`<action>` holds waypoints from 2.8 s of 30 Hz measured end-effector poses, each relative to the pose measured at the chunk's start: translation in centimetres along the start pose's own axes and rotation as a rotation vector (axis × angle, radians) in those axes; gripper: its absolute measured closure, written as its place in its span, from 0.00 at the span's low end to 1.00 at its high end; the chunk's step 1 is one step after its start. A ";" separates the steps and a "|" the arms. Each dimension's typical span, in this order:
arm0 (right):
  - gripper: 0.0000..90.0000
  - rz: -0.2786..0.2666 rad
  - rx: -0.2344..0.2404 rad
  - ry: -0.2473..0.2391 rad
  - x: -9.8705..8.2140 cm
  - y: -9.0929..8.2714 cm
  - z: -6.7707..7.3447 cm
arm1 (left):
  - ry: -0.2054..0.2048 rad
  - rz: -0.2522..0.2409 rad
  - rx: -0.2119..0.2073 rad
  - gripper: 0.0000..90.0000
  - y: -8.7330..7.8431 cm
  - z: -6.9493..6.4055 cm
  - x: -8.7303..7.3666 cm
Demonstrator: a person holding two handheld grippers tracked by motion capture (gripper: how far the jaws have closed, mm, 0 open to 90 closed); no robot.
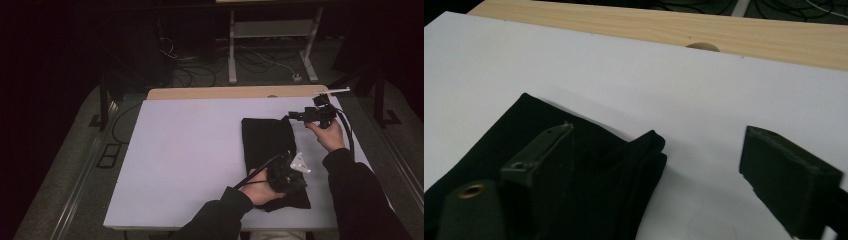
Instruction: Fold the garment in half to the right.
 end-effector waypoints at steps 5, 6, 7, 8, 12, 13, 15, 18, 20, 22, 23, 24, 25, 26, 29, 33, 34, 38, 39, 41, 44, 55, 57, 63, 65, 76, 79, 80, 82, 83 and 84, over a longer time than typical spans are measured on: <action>0.04 -0.003 0.014 -0.004 -0.4 -1.1 -0.1 | 0.010 0.020 -0.007 0.95 0.6 -0.2 0.3; 0.02 -0.005 0.016 -0.006 -0.5 -1.2 -0.2 | 0.012 0.029 -0.011 0.95 0.7 -0.2 0.3; 0.02 -0.004 0.016 -0.005 -0.7 -1.4 -0.2 | 0.011 0.037 -0.014 0.95 0.8 -0.3 0.3; 0.00 -0.006 0.020 -0.007 -0.8 -1.6 -0.3 | 0.014 0.049 -0.018 0.95 1.0 -0.3 0.2; 0.00 -0.006 0.032 -0.002 -1.5 -2.2 -0.3 | 0.036 0.086 -0.026 0.95 1.4 -0.3 0.0; 0.00 -0.007 0.035 -0.004 -1.7 -2.3 -0.3 | 0.026 0.088 -0.028 0.95 1.5 -0.3 0.0; 0.00 -0.012 0.041 -0.010 -2.0 -2.7 -0.2 | 0.018 0.095 -0.032 0.94 1.6 -0.2 -0.1; 0.00 -0.015 0.050 -0.019 -2.4 -3.1 -0.1 | 0.010 0.094 -0.042 0.90 1.6 -0.2 -0.1; 0.00 -0.018 0.050 -0.024 -2.6 -3.4 0.0 | 0.011 0.085 -0.043 0.84 1.5 -0.2 0.0; 0.00 -0.025 0.054 -0.029 -2.6 -3.6 0.1 | 0.000 0.070 -0.036 0.75 1.4 -0.2 0.2; 0.00 -0.028 0.057 -0.029 -2.7 -3.8 0.2 | 0.007 0.064 -0.030 0.71 1.3 -0.1 0.2; 0.00 -0.031 0.061 -0.031 -2.7 -4.0 0.2 | 0.007 0.058 -0.028 0.67 1.1 0.1 0.3; 0.00 -0.035 0.062 -0.032 -2.8 -4.1 0.2 | -0.012 0.052 -0.037 0.65 1.0 0.1 0.4; 0.00 -0.037 0.063 -0.033 -2.9 -4.3 0.2 | -0.025 0.049 -0.053 0.64 0.9 0.2 0.4; 0.00 -0.038 0.065 -0.034 -3.2 -4.6 0.2 | -0.067 0.019 -0.080 0.55 0.5 0.4 0.5; 0.00 -0.035 0.067 -0.039 -3.7 -5.1 0.1 | -0.076 0.000 -0.090 0.45 0.0 0.7 0.5; 0.00 -0.034 0.064 -0.041 -3.9 -5.2 0.0 | -0.075 -0.002 -0.083 0.43 -0.1 0.7 0.5; 0.00 -0.036 0.058 -0.054 -4.3 -5.6 -0.1 | -0.066 -0.020 -0.055 0.28 -0.6 1.0 0.4; 0.00 -0.039 0.059 -0.052 -4.4 -5.8 -0.1 | -0.072 -0.024 -0.053 0.25 -0.7 1.1 0.4; 0.00 -0.043 0.063 -0.049 -4.5 -6.1 -0.1 | -0.078 -0.025 -0.051 0.19 -0.8 1.2 0.2; 0.00 -0.046 0.064 -0.055 -4.8 -6.6 -0.2 | -0.095 -0.024 -0.046 0.12 -1.0 1.4 -0.1; 0.00 -0.065 0.071 -0.070 -6.0 -8.4 -0.2 | -0.097 -0.033 0.017 0.00 -2.7 2.5 -1.1; 0.00 -0.059 0.071 -0.070 -6.3 -8.6 -0.1 | -0.095 -0.034 0.026 0.00 -3.0 2.6 -1.3; 0.00 -0.073 0.073 -0.078 -6.7 -9.4 0.1 | -0.091 -0.022 0.030 0.00 -3.8 2.7 -2.2; 0.00 -0.072 0.075 -0.083 -6.9 -9.6 0.2 | -0.092 -0.019 0.036 0.00 -4.0 2.7 -2.5; 0.00 -0.057 0.065 -0.133 -8.9 -10.4 0.9 | -0.125 -0.038 0.086 0.00 -5.7 3.3 -4.4; 0.00 -0.050 0.060 -0.138 -9.4 -10.6 0.9 | -0.133 -0.045 0.100 0.00 -6.4 3.5 -4.7; 0.00 -0.052 0.063 -0.136 -9.5 -10.7 0.8 | -0.136 -0.045 0.107 0.00 -6.7 3.6 -5.0; 0.00 -0.054 0.070 -0.126 -9.8 -10.9 0.7 | -0.138 -0.047 0.116 0.00 -7.1 3.7 -5.3; 0.00 -0.055 0.069 -0.130 -9.9 -11.0 0.6 | -0.140 -0.046 0.120 0.00 -7.2 3.8 -5.4; 0.00 -0.050 0.070 -0.121 -10.1 -11.1 0.6 | -0.141 -0.046 0.123 0.00 -7.4 3.8 -5.6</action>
Point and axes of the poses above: each handheld gripper's, and its own axes: y roughly forward along the jaws, x roughly out of its top, z roughly to its left, the point moved 7 cm from there along y, roughly forward along the jaws, and after that the axes turned 15 degrees about y, right-handed, at the moved point
